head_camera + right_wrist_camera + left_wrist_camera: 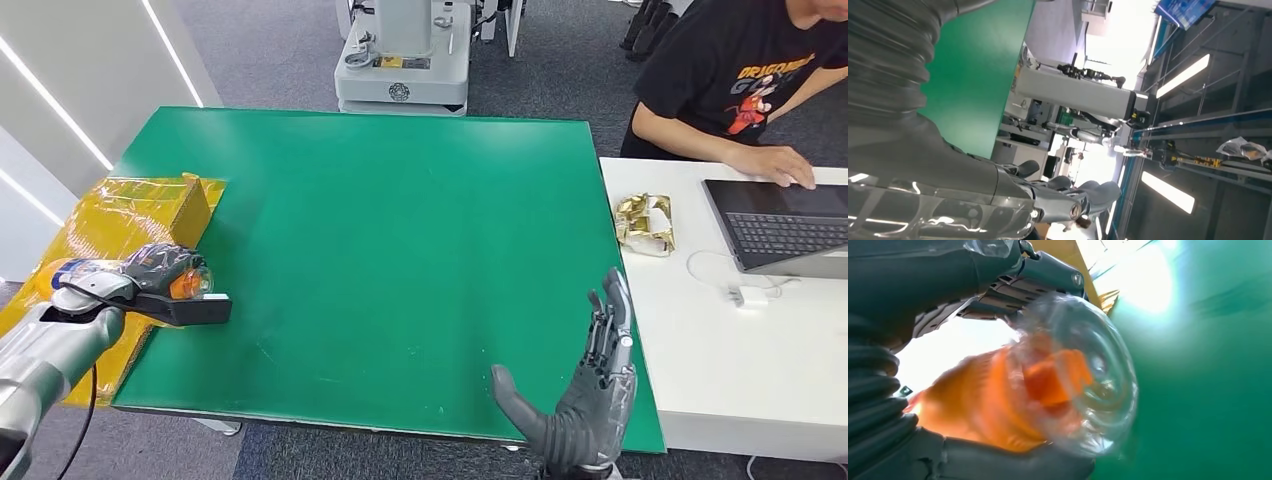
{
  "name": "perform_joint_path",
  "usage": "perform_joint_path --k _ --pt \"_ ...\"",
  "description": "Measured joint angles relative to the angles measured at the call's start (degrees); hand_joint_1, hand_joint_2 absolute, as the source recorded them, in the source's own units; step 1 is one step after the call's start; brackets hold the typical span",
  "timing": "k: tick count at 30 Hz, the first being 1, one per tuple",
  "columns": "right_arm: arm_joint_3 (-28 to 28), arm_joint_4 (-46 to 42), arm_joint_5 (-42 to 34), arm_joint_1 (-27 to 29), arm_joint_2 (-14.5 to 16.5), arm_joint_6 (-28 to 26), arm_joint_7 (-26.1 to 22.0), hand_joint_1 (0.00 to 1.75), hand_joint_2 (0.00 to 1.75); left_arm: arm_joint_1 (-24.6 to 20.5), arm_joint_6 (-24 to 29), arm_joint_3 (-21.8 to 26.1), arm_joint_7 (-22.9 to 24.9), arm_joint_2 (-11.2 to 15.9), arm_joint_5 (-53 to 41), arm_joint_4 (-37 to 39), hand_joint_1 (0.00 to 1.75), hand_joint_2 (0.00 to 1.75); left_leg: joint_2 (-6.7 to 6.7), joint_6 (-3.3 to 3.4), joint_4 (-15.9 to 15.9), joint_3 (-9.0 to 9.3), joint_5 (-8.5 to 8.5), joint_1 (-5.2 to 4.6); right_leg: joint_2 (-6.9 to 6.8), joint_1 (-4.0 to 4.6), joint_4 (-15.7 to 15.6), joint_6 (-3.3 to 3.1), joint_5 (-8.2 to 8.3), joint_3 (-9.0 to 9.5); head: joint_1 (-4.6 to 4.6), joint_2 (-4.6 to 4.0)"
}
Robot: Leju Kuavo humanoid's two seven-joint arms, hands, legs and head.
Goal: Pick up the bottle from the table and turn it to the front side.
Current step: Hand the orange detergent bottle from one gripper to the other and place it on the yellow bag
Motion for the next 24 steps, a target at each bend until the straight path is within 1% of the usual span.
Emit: perform_joint_path --k 4,9,18,21,24 --pt "0.25 0.65 -1.3 -1.01 -0.37 -0.38 -0.17 0.0 1.75 0.22 0.28 0.13 0.25 -0.93 -0.36 0.95 0.0 1.75 -0.01 0.0 0.0 0.0 0.0 0.0 0.0 0.0 0.01 0.0 0.0 0.0 -0.01 0.0" --pt "0.82 1.51 -3.33 -1.86 -0.92 -1.17 -0.67 0.0 1.75 0.69 -0.74 1.02 0.45 -0.8 0.04 1.98 0.0 1.75 -0.01 0.0 -0.01 0.0 0.0 0.01 0.0 0.0 0.03 -0.01 -0.01 -0.01 0.0 0.0" --pt "1.48 2.84 -3.67 -3.23 -1.03 -0.96 -0.29 0.0 1.75 2.55 -0.02 3.31 0.19 1.2 1.19 2.15 0.0 1.75 0.0 -0.02 -0.03 0.03 0.01 0.01 0.01 0.01 0.05 -0.01 -0.01 0.0 0.0 0.0" --pt "1.63 3.25 -3.86 -3.47 -1.03 -0.72 -0.19 0.0 1.75 3.76 1.42 4.19 -0.41 2.17 1.78 1.71 0.0 1.75 0.02 -0.03 -0.04 0.03 0.02 0.01 0.03 0.01 0.06 -0.01 -0.01 -0.01 0.0 0.0" --pt "1.74 3.37 -3.91 -3.49 -1.03 -0.33 -0.18 0.0 1.75 5.9 3.09 5.69 -0.61 3.64 2.33 -0.57 0.0 1.75 0.06 -0.03 -0.03 0.04 0.02 0.02 0.09 0.01 0.05 -0.01 -0.01 -0.04 -0.01 0.0"
